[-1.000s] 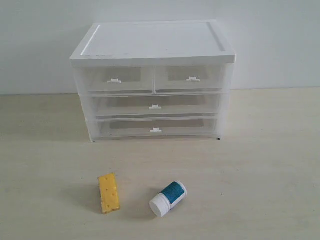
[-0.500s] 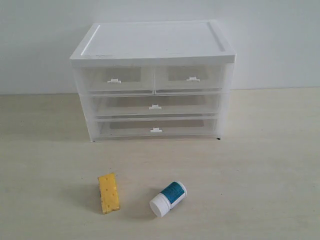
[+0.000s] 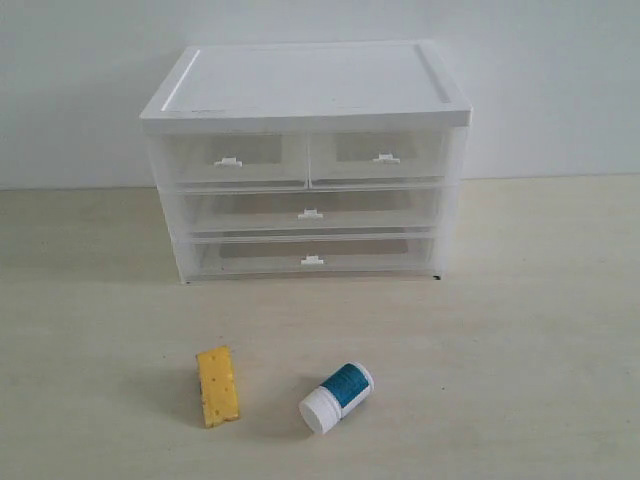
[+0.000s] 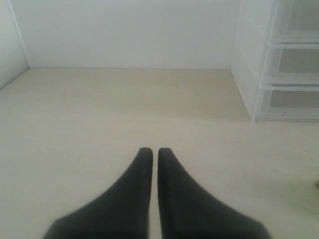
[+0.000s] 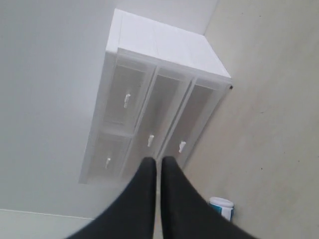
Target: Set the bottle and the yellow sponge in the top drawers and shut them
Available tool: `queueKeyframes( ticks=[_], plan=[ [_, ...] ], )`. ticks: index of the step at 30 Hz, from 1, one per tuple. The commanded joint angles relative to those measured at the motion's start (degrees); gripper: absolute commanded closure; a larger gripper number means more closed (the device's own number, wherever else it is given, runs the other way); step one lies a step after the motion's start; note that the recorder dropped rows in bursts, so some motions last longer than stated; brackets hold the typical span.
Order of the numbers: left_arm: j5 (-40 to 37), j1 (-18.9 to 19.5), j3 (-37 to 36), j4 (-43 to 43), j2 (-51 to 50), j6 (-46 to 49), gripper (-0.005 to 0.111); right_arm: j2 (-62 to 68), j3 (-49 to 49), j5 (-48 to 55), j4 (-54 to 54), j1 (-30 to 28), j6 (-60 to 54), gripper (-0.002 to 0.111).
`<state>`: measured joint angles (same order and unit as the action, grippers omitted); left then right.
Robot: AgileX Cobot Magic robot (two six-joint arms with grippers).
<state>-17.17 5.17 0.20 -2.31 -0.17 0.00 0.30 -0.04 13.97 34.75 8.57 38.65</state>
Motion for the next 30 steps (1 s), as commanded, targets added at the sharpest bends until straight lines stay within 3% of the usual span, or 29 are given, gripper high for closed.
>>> queueKeyframes(
  ticks=[1,26,30],
  plan=[
    [0.2,0.2,-0.2,-0.1,0.2,0.0,0.103,-0.3,0.0,-3.3,-0.2,0.0,-0.2,0.108],
    [0.2,0.2,-0.2,-0.3,0.2,0.7,0.103,-0.3,0.0,-9.8,-0.2,0.0,-0.2,0.108],
    [6.1,0.2,-0.2,1.4,0.2,0.0,0.103,-0.3,0.0,-11.4,-0.2,0.0,-3.4,0.108]
  ],
)
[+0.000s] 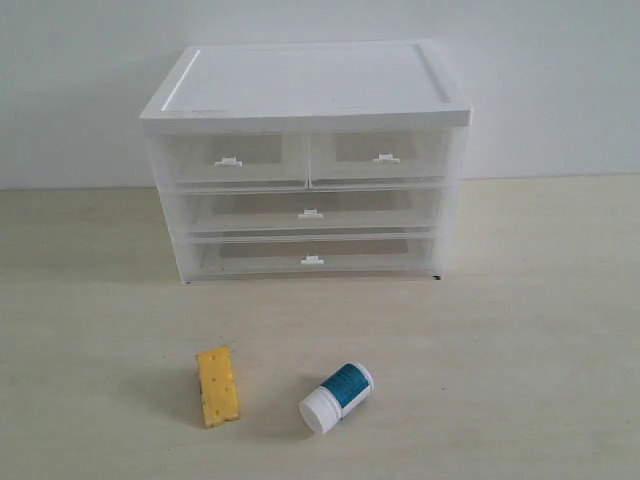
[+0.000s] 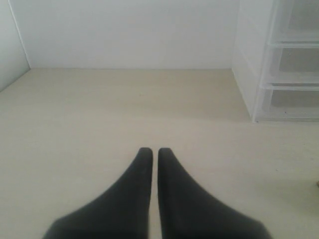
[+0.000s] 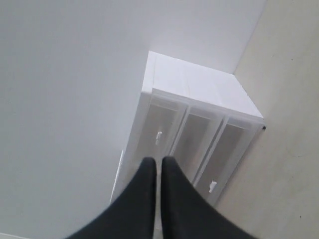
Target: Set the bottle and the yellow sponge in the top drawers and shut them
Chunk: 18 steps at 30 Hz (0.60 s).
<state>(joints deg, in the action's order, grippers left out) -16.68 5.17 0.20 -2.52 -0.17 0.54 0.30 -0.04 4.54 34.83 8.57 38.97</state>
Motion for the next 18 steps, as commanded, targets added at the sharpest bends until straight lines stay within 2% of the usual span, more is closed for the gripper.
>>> queueKeyframes(
  ticks=[1,6,9,13,16,18],
  plan=[
    [7.3,0.2,-0.2,5.0,0.2,-2.4,0.103,-0.3,0.0,-2.2,-0.8,0.0,-7.0,0.108],
    [19.8,0.2,-0.2,30.8,0.2,-13.0,0.103,-0.3,5.1,-3.5,-1.1,0.0,-32.3,0.108],
    [25.0,0.2,-0.2,42.4,0.2,-19.3,0.103,-0.3,6.8,-3.0,-1.1,0.0,-33.9,0.108],
    [27.8,0.2,-0.2,46.8,0.2,-21.6,0.103,1.4,6.8,-3.5,-1.1,0.0,-34.1,0.108],
    [27.7,0.2,-0.2,47.1,0.2,-23.8,0.103,7.0,6.8,-4.5,-0.9,0.0,-31.6,0.108],
    [25.1,0.2,-0.2,46.7,0.2,-23.9,0.103,12.9,7.0,-7.0,-0.9,0.0,-29.2,0.108]
  ],
)
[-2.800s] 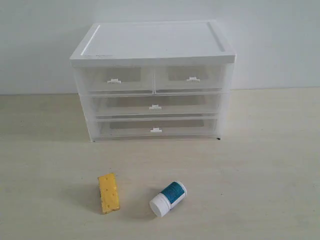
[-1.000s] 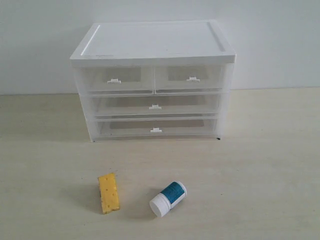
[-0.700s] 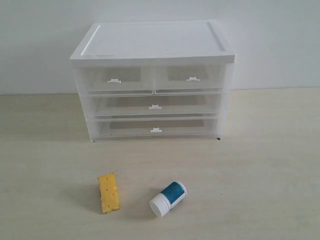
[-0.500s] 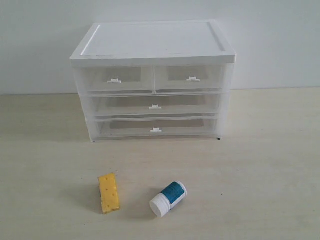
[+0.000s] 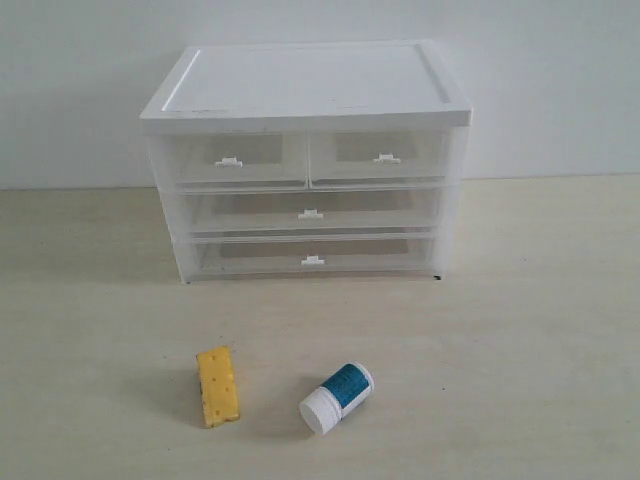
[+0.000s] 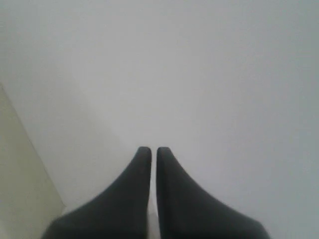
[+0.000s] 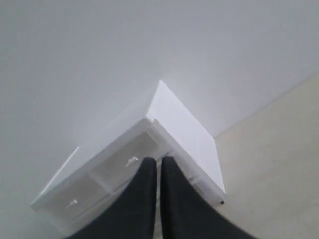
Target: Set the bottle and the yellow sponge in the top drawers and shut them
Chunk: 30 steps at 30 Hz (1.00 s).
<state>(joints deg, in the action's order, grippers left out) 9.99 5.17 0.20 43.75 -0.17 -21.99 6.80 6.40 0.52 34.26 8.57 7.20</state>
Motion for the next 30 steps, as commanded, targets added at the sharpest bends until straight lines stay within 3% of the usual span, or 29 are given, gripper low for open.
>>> queueKeyframes(
  ticks=[1,4,6,9,10,13,14,15,19,23,25,27,30],
  plan=[
    [-4.0,0.2,-0.2,-1.0,0.2,-1.4,0.103,9.4,1.0,-3.6,-0.4,0.1,4.3,0.108],
    [-11.8,0.2,4.0,-8.2,0.2,-1.4,0.103,19.3,4.3,-3.4,-0.8,1.3,5.1,0.108],
    [-15.0,0.2,7.2,-9.0,0.2,0.0,0.103,27.0,7.5,-4.8,-0.8,5.9,5.1,0.108],
    [-23.6,0.2,11.9,-6.6,0.2,11.5,0.103,40.0,11.9,-10.4,-5.5,19.2,4.1,0.108],
    [-26.9,0.2,12.0,0.9,0.2,19.9,0.103,44.8,12.5,-14.1,-5.8,24.8,4.0,0.108],
    [-32.6,0.2,12.0,20.6,-0.9,45.5,0.103,53.0,13.6,-20.1,-6.6,31.0,4.7,0.108],
    [-34.2,0.2,12.0,29.6,-2.1,60.8,0.103,57.4,13.7,-22.9,-6.6,32.6,6.3,0.108],
    [-34.2,0.2,12.0,34.4,-3.5,68.7,0.103,60.6,13.7,-25.2,-8.1,32.6,9.2,0.108],
    [-35.3,0.2,12.0,37.9,-10.5,71.4,0.103,67.0,13.7,-34.1,-19.9,32.5,28.0,0.108],
    [-39.3,0.2,12.0,44.3,-17.6,80.3,0.103,68.6,15.6,-35.3,-26.2,29.3,36.9,0.108],
    [-42.8,0.2,12.1,56.2,-24.6,93.9,0.103,69.4,18.6,-35.3,-43.8,20.8,55.5,0.108],
    [-44.5,0.2,14.3,56.2,-30.9,96.6,0.103,70.5,22.3,-35.6,-60.3,13.3,70.8,0.108],
    [-50.2,0.2,17.1,56.2,-37.7,99.4,0.103,73.1,27.1,-38.5,-76.4,6.5,85.1,0.108]
  ],
)
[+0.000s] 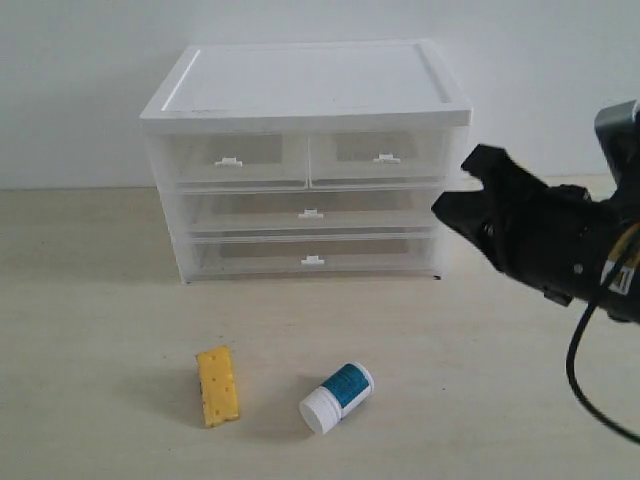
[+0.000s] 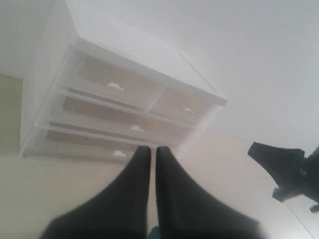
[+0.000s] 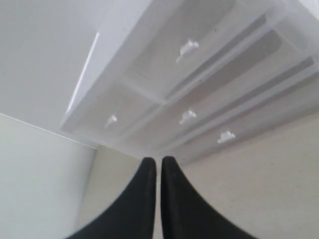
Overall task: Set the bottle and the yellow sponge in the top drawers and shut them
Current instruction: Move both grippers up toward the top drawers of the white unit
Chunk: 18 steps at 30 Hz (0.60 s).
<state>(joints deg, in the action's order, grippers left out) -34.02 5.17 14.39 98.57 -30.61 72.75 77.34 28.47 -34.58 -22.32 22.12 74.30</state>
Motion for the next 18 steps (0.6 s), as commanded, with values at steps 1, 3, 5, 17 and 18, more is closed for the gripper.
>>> queueKeyframes(
  ticks=[1,3,5,17,18],
  plan=[
    [-8.0,0.2,3.8,1.4,-9.1,5.1,0.103,3.8,6.2,-5.3,-22.9,-8.5,21.1,0.108],
    [-10.6,0.2,5.6,1.4,-13.3,5.3,0.103,7.6,8.9,-11.4,-28.5,-11.2,26.7,0.108],
    [-10.8,0.2,7.2,1.4,-17.0,5.3,0.103,12.3,11.3,-17.1,-31.0,-12.3,28.9,0.108],
    [-18.3,0.2,14.3,1.4,-34.5,5.3,0.103,33.6,20.9,-35.4,-34.0,-12.3,28.6,0.108],
    [-20.4,0.2,14.2,1.4,-35.1,5.3,0.103,33.9,20.9,-35.4,-33.7,-12.3,28.5,0.108]
  ],
)
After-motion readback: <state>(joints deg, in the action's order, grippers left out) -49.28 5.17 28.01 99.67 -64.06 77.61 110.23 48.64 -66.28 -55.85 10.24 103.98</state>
